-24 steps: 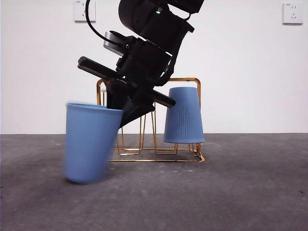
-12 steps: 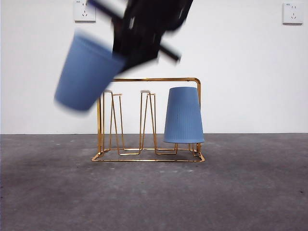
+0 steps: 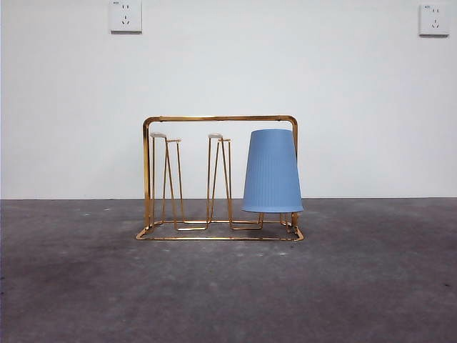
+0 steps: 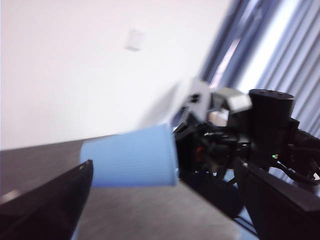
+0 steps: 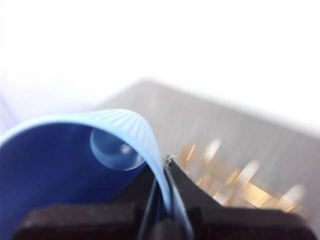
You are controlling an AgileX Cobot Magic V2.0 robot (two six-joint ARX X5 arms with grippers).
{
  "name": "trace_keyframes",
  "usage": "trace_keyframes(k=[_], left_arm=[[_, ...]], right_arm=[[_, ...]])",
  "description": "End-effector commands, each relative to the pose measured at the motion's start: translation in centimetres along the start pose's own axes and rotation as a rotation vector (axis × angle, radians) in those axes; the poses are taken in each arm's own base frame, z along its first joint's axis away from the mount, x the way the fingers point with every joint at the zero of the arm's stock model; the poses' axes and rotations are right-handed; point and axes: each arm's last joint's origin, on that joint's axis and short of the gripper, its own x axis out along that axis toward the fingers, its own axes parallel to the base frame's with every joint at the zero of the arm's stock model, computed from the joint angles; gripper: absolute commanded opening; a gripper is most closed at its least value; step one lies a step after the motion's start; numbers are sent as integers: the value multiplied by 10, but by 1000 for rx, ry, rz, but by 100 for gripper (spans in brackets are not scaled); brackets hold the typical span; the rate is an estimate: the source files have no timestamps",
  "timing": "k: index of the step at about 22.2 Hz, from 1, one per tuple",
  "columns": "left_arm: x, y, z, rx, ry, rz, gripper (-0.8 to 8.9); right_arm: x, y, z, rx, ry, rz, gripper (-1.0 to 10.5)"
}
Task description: Pick up cup 1,put cup 1 in the cup rack,pick up cup 2,put cup 2 in the cup rack
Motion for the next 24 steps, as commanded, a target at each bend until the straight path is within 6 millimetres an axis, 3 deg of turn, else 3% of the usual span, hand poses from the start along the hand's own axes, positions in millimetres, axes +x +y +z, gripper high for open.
trace_keyframes(k=[1,6,10,17,24], left_arm=[[18,-5,0,14,-9,-90,472],[56,-14,-2,12,-24,-264,472],[86,-21,-5,-21,-49,-413,473],[130,-29,-8,-106,-166,-641,478],[158,-30,-12,-235,-278,-860,478]], right_arm=[[-34,0,12,-46,-111,-10,-13],[-89,0,27,-92,-299,-11,-13],[-118,0,32,-135,-404,-18,-13],[-149,3,40,-186,-560,70,-13],[-158,6,49,-229,-692,133,-13]])
